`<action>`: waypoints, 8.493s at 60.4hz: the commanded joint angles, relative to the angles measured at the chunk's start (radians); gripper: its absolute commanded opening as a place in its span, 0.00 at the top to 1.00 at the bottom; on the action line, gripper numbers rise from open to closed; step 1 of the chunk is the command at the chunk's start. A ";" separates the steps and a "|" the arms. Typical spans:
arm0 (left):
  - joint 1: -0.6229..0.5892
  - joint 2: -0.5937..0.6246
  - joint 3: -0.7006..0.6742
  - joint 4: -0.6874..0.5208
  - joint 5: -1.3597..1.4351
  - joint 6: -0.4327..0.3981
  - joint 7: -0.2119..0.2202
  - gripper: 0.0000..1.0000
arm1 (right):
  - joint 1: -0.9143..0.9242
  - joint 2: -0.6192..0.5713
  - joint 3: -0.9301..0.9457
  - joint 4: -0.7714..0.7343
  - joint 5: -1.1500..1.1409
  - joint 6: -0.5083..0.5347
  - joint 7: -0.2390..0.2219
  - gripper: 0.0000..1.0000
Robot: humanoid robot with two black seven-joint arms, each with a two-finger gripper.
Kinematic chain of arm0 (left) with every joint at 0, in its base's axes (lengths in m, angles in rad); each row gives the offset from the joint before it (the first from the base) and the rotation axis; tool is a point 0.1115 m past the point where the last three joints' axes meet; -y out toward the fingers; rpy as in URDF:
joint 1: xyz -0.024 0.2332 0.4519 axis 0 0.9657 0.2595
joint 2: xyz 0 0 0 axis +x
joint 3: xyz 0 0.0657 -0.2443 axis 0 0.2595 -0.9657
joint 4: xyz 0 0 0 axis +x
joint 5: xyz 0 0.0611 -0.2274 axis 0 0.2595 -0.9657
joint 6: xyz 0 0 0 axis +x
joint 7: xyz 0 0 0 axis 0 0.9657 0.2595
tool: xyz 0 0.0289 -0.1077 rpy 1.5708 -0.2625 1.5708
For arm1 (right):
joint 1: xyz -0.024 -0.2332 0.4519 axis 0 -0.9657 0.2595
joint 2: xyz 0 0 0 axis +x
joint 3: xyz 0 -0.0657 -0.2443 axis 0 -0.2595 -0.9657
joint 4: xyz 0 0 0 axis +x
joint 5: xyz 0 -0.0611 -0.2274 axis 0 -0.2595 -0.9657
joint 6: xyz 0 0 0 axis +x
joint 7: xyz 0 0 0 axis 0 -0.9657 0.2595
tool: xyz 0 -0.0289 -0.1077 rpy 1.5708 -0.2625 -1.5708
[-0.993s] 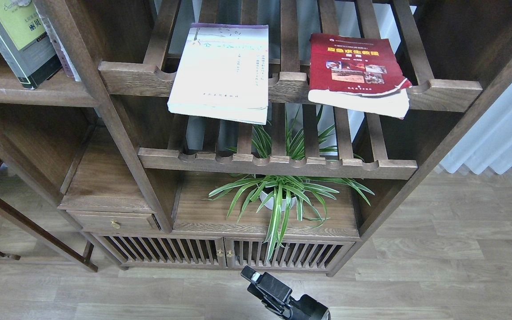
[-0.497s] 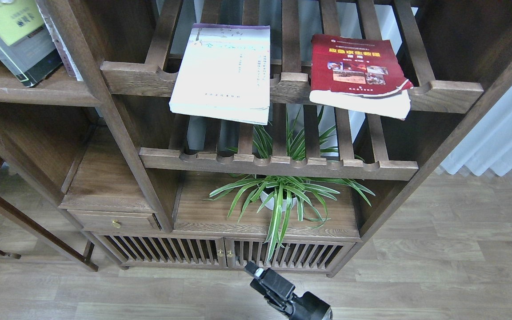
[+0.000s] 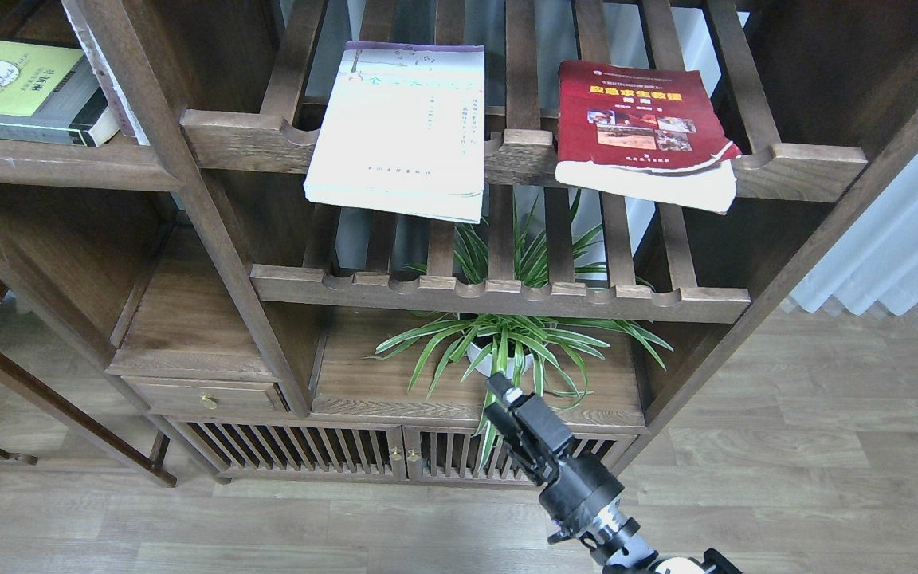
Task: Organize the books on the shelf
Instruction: 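Reach the right gripper up to the red book on the upper shelf, then grasp the red book with the right gripper and pull it down, then grasp the red book with the left gripper from the right gripper, then carry the red book with the left gripper to the far shelf section, then stand the red book on the far shelf and withdraw the left gripper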
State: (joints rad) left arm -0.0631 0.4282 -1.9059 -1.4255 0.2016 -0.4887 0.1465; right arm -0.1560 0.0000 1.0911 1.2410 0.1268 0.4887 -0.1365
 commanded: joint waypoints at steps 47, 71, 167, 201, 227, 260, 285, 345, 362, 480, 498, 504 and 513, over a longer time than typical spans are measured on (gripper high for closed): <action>0.184 -0.063 0.102 0.163 0.002 0.000 0.005 0.00 | 0.024 0.000 0.254 0.359 -0.021 0.000 -0.008 0.13; 0.197 -0.063 0.102 0.163 0.001 0.000 0.005 0.00 | 0.142 -0.012 0.358 0.350 -0.024 0.000 -0.006 0.12; 0.195 -0.062 0.100 0.177 0.001 0.000 0.005 0.00 | 0.185 -0.193 0.388 0.262 -0.024 0.000 0.003 0.95; 0.204 -0.063 0.168 0.232 -0.002 0.000 0.004 0.00 | -0.068 -0.126 0.308 0.295 -0.018 0.000 -0.002 0.96; 0.201 -0.077 0.268 0.235 -0.037 0.000 -0.001 0.00 | -0.257 -0.117 0.254 0.296 -0.018 0.000 -0.002 0.96; 0.174 -0.111 0.565 0.280 -0.267 0.000 0.002 0.00 | -0.364 -0.083 0.119 0.262 -0.024 0.000 -0.008 0.96; 0.117 -0.137 0.921 0.273 -0.448 0.000 -0.007 0.00 | -0.234 -0.025 -0.059 0.098 -0.027 0.000 -0.040 0.96; 0.108 -0.335 1.199 0.252 -0.488 0.000 -0.053 0.67 | -0.191 0.000 -0.151 0.015 -0.027 0.000 -0.109 0.95; 0.095 -0.324 1.174 0.252 -0.501 0.000 -0.062 0.94 | -0.191 0.000 -0.146 0.014 -0.027 0.000 -0.107 0.94; -0.521 0.431 0.358 0.229 0.126 0.000 0.084 0.93 | -0.188 0.000 -0.146 -0.038 -0.111 0.000 -0.115 0.17; -0.744 0.320 0.467 0.405 0.280 0.000 0.082 0.93 | -0.188 0.000 -0.145 -0.037 -0.111 0.000 -0.114 0.17; -0.822 0.285 0.536 0.445 0.282 0.000 0.082 0.93 | -0.188 0.000 -0.145 -0.037 -0.111 0.000 -0.114 0.17; -0.903 0.250 0.605 0.510 0.283 0.000 0.082 0.91 | -0.188 0.000 -0.145 -0.037 -0.111 0.000 -0.114 0.17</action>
State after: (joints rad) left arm -0.9007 0.7072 -1.3561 -0.9699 0.4828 -0.4886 0.2287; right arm -0.3437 0.0000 0.9466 1.2031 0.0154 0.4886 -0.2499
